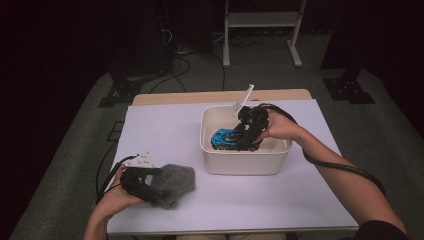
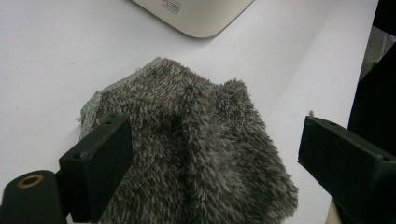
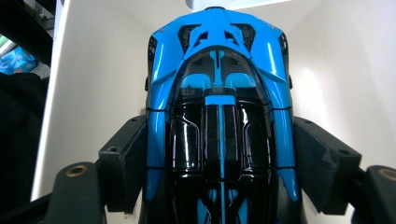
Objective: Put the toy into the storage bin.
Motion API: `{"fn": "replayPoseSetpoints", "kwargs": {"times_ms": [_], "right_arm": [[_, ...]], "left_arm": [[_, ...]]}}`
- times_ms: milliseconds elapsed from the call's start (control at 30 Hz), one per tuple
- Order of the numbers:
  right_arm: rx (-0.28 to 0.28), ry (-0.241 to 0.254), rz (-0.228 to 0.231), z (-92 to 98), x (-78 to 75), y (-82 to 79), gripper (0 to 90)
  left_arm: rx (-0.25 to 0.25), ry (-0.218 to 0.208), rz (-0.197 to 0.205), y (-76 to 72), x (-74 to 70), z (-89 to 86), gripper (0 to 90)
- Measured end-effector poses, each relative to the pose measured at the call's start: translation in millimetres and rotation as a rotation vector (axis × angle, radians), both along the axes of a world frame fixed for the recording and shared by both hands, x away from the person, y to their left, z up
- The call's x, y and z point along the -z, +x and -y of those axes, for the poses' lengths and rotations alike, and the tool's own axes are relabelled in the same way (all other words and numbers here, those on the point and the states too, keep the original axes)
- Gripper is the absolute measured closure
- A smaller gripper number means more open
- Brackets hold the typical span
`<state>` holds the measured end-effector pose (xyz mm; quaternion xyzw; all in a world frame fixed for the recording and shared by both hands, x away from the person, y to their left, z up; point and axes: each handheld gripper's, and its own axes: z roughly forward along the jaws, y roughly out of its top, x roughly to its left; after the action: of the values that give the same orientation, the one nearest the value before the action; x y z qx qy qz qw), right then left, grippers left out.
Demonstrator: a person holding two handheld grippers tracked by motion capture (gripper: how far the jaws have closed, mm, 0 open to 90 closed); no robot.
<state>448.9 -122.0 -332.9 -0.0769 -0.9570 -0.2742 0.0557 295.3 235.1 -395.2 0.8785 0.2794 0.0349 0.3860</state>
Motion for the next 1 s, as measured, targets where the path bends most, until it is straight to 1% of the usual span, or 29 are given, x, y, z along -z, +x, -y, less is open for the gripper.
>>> {"fn": "replayPoseSetpoints", "kwargs": {"times_ms": [667,1000], "right_arm": [[0.003,-0.051,-0.023,-11.5,19.0,4.1,25.1],[0.009,-0.070,-0.035,-14.4,25.0,7.9,25.1]], "left_arm": [[-0.003,-0.003,0.005,-0.5,-0.9,-1.6,9.8],[-0.005,-0.003,0.005,-0.8,-0.9,-2.6,9.8]]}}
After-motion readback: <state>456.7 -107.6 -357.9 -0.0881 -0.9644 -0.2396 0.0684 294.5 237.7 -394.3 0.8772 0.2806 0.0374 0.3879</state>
